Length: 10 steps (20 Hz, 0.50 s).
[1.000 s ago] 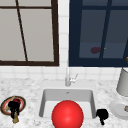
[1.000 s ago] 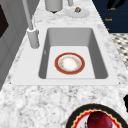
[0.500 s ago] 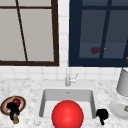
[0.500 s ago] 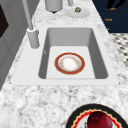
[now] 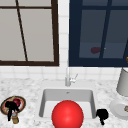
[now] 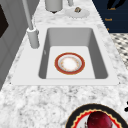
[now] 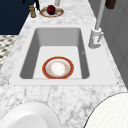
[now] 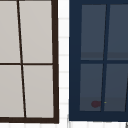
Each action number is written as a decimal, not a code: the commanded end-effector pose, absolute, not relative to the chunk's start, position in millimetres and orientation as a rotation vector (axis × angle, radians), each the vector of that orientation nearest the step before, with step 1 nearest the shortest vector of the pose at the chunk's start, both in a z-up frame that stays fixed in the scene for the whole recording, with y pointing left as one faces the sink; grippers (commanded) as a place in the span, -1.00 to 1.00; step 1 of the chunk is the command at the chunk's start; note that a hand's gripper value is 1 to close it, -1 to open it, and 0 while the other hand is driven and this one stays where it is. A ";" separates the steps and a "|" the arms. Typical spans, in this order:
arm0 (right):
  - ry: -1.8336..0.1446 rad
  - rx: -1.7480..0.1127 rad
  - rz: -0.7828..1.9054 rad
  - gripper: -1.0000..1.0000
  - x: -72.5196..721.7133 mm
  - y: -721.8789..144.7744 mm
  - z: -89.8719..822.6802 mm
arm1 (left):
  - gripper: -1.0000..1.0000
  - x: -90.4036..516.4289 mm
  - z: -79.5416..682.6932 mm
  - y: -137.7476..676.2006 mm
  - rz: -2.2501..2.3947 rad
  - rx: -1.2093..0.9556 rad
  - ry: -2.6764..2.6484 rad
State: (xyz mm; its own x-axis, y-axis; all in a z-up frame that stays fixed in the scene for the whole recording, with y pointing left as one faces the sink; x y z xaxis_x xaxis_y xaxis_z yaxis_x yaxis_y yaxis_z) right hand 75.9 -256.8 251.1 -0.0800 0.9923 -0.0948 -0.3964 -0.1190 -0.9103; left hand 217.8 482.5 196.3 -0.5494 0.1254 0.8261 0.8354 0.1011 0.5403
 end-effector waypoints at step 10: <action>-0.885 -0.945 1.499 0.00 75.9 -256.8 251.1 | -1.00 221.8 215.9 489.8 -1.469 -0.957 -1.786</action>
